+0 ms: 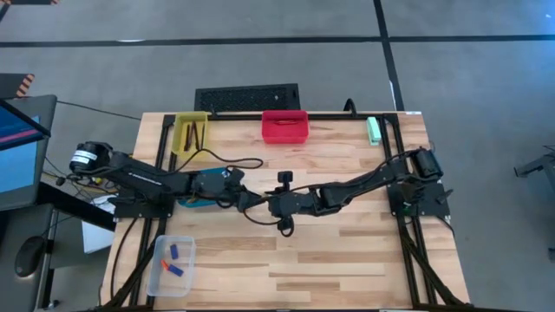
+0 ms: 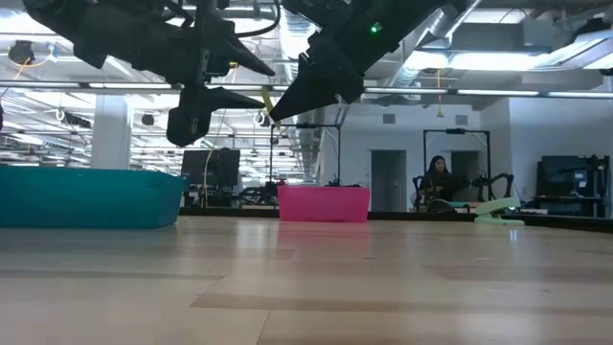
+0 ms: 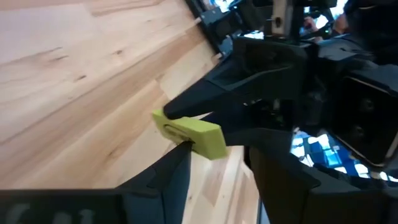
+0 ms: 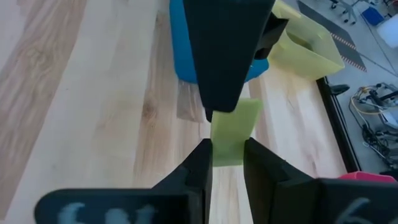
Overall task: Sort crayons/erasers/pens/pencils in bins
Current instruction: Put the light green eraser into the transparent bin
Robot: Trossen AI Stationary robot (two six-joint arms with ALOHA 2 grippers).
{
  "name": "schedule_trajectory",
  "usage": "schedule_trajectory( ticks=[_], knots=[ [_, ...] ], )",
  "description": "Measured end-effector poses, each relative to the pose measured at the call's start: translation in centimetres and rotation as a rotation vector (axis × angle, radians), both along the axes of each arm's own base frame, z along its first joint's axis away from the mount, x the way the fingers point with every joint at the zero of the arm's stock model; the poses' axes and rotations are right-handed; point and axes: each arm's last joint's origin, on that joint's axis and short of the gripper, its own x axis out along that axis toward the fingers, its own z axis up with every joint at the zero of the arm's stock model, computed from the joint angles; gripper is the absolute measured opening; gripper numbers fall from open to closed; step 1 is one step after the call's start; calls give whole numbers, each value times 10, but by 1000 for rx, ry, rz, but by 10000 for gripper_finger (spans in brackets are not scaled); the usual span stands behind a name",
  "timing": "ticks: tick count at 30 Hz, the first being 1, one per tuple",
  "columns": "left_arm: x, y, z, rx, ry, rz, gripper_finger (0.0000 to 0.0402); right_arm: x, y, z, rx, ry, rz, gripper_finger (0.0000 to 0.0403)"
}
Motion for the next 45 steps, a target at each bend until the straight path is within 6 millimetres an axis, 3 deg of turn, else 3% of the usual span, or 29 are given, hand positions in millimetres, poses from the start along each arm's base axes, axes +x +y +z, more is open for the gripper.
schedule_trajectory(
  ticks=[7, 16, 23, 26, 30, 35, 38, 42, 45],
  knots=[
    [-1, 3, -2, -4, 26, 14, 113, 0, 3, 1, -7, -13, 12, 81],
    [-1, 4, -4, -2, 41, 22, 101, 2, 3, 4, -25, -32, 29, 81],
    [-1, 4, -5, 58, 51, 5, 24, 1, 4, 3, -24, -27, 31, 84],
    [-2, 5, -6, 95, 62, -9, 11, 1, 6, 3, -22, -28, 34, 103],
    [-5, 10, -8, 169, 112, -10, 20, 1, 10, 4, 13, -48, 22, 157],
    [-17, 20, 0, 277, 160, 18, 11, -3, 19, 5, -37, -63, -36, 237],
    [-31, 30, 10, 346, 192, 57, 11, -9, 26, 8, -83, -48, -62, 264],
    [-55, 50, 29, 475, 364, 122, 14, -22, 32, 11, -65, 17, -75, 263],
    [-71, 64, 48, 577, 509, 171, 12, -30, 34, 9, -37, 69, -104, 234]
  ],
)
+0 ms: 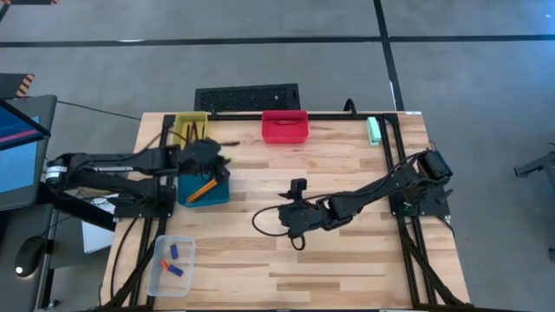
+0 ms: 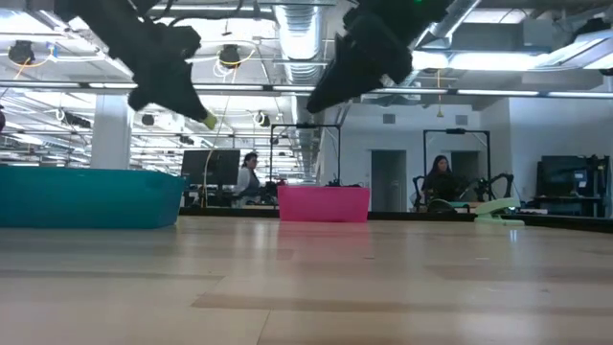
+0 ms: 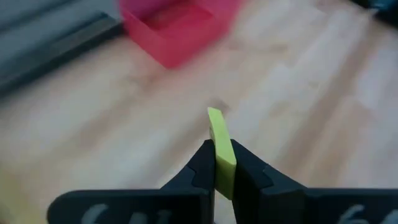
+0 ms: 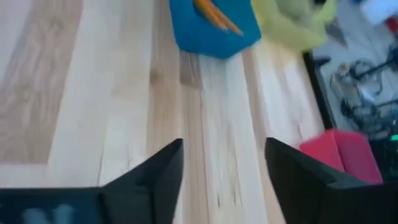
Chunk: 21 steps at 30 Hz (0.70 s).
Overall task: Sort crayons/erasers/pens/pencils in bins
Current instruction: Put the light green eraser into the transparent bin
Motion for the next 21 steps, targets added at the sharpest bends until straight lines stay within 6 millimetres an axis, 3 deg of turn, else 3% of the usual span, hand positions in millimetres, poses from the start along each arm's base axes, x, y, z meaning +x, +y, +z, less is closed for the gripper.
schedule_trajectory(
  ticks=[5, 11, 16, 21],
  knots=[
    [-4, 12, 22, 87, 27, -8, 11, -6, 6, -8, 49, 22, 9, 143],
    [-11, 0, 15, 26, 134, -183, 11, -22, 9, -41, 134, 52, 15, 17],
    [-22, -26, 15, -167, 238, -386, 10, -35, 9, -62, 202, 46, -25, 20],
    [-42, -56, 25, -383, 407, -433, 13, -50, 10, -82, 253, 43, -65, 10]
  ],
)
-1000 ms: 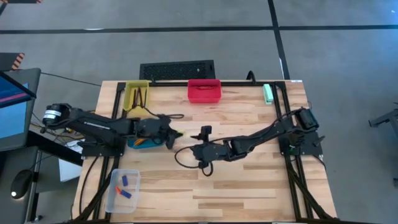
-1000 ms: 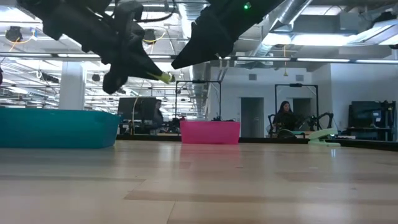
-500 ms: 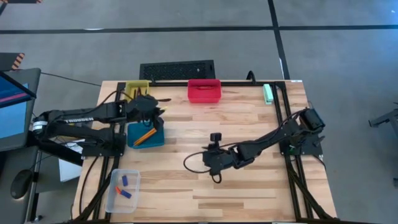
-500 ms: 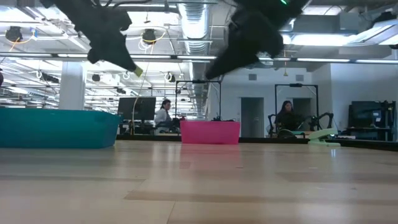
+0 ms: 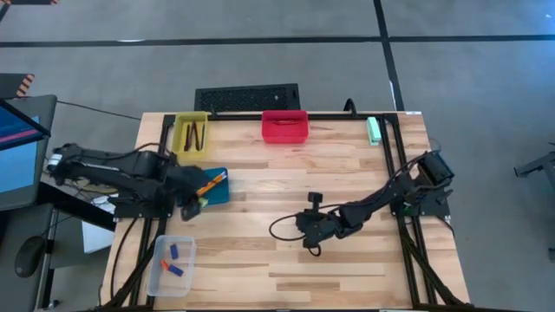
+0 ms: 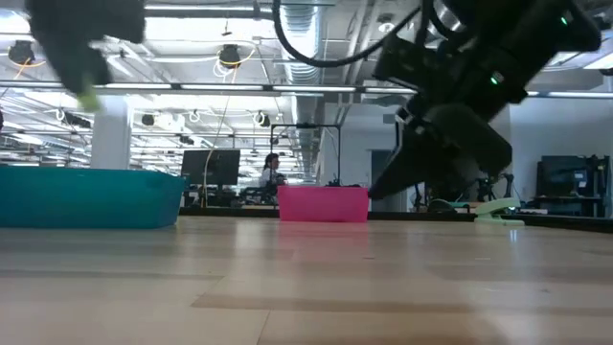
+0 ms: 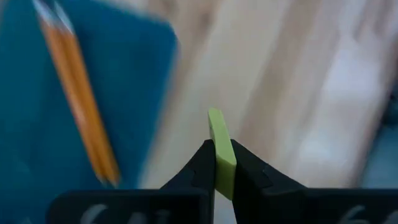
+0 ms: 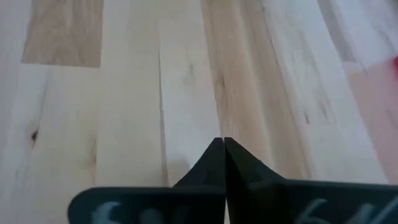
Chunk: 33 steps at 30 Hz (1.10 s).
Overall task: Sort crayons/erasers/pens/pencils in bins
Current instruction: Put the light green eraser into the transparent bin
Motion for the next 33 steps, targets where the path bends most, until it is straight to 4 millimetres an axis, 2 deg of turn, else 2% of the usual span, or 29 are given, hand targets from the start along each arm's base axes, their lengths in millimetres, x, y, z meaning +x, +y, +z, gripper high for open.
schedule_trajectory(
  ticks=[4, 8, 15, 25, 33],
  knots=[
    [-14, -23, -1, -160, 156, -1, 15, -8, 1, -11, 23, -57, 15, 6],
    [-23, -43, -11, -263, 280, -1, 10, -12, -1, -18, 70, -113, 66, 6],
    [-26, -79, -31, -485, 334, 11, 9, -15, -7, -25, 108, -142, 88, 7],
    [-47, -105, -66, -535, 451, 82, 9, -17, -8, -26, 107, -140, 90, 6],
    [-47, -120, -87, -526, 447, 106, 9, -17, -8, -26, 107, -139, 90, 4]
  ],
)
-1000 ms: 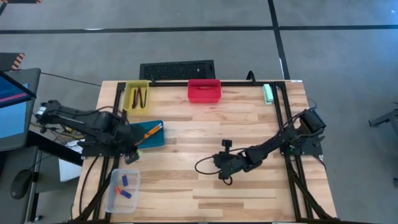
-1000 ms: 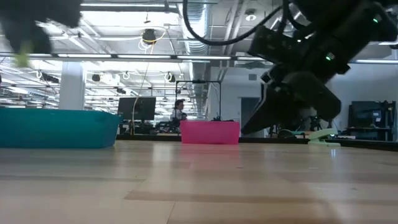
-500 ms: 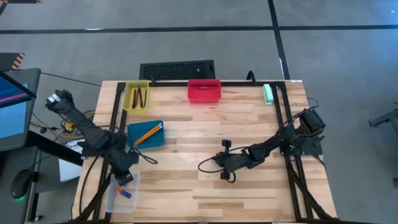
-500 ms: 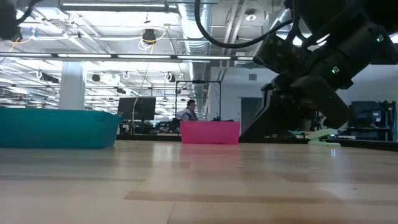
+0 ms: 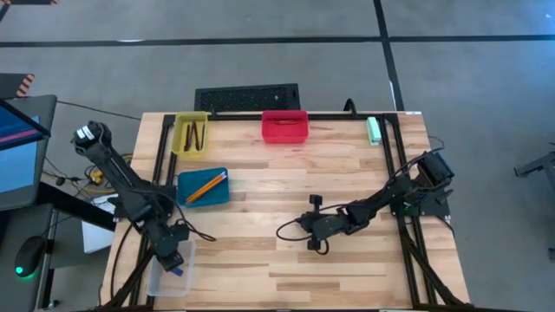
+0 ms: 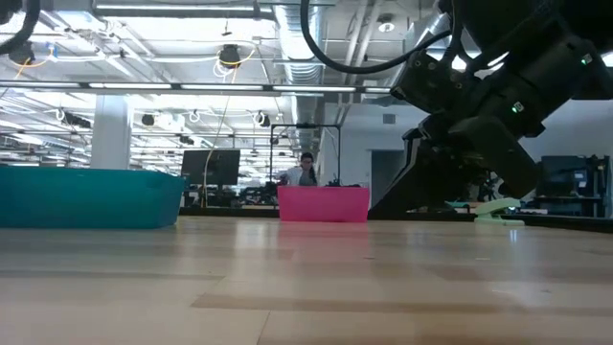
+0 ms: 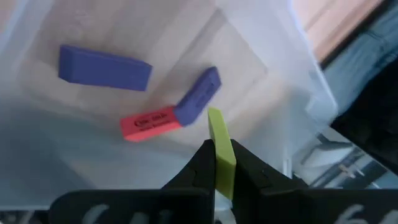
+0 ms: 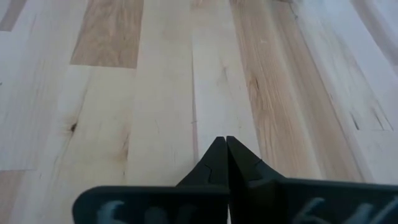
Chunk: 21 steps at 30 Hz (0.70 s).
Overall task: Sort crayons/erasers/pens/pencils in bins
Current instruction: Put the light green eraser into the transparent bin, then return to Home Position
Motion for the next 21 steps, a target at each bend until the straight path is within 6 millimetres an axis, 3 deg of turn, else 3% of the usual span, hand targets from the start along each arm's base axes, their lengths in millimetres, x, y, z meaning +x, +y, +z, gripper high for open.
schedule_trajectory(
  ticks=[13, 21],
  knots=[
    [9, -13, -17, 26, 50, -15, 25, 0, 0, 0, 1, -2, 0, 3],
    [10, -14, -15, 5, 50, -15, 75, 0, 0, 0, 1, -3, 1, 4]
  ],
)
